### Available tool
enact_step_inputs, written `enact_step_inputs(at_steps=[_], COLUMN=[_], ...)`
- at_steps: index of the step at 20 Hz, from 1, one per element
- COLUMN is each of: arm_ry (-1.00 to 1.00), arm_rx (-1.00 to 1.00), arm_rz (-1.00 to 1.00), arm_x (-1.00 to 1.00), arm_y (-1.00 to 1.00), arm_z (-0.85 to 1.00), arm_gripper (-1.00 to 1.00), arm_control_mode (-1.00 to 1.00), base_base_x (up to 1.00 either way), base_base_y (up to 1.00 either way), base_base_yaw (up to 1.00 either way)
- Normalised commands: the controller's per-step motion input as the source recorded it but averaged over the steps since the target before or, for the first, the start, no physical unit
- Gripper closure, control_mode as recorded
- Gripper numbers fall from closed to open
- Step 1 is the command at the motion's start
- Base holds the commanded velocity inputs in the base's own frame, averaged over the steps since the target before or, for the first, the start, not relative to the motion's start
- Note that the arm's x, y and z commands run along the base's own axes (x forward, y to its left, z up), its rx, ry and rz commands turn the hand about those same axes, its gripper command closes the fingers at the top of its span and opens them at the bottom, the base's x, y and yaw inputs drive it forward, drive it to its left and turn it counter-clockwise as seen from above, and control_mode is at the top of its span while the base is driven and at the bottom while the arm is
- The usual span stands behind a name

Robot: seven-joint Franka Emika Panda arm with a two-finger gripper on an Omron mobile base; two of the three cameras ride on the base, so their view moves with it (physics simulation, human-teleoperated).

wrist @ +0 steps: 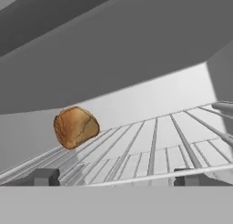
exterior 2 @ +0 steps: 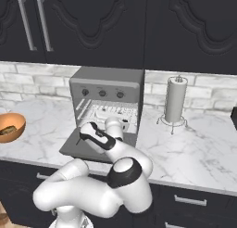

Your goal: Pick up the heated bread from the toaster oven and place it in the bowl. Then move the bread bowl to the dining counter.

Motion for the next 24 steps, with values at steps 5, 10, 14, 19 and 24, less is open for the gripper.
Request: enact_step_inputs(at_steps=[5,10,14,19,24], arm_ry=[-0.03,0.00,0.00,0.00,0.01], arm_rx=[0.02,0.02,0.03,0.00,0.00], arm_rz=[0.00,0.00,0.00,0.00,0.00], arm_x=[0.02,0.02,0.08,0.24,0.05], arm_y=[0.00,-0.17,-0.08,0.00,0.00], arm_z=[0.26,-0.31,-0.02,0.00,0.00], arm_gripper=[-1.00,-1.00,-1.00,-1.00,1.00], arm_control_mode=[-1.00,-1.00,-1.00,-1.00,-1.00], base_base_x=[0.00,0.00,0.00,0.00,0.00], base_base_y=[0.00,0.00,0.00,0.00,0.00], base_base_yaw=[0.00,0.00,0.00,0.00,0.00])
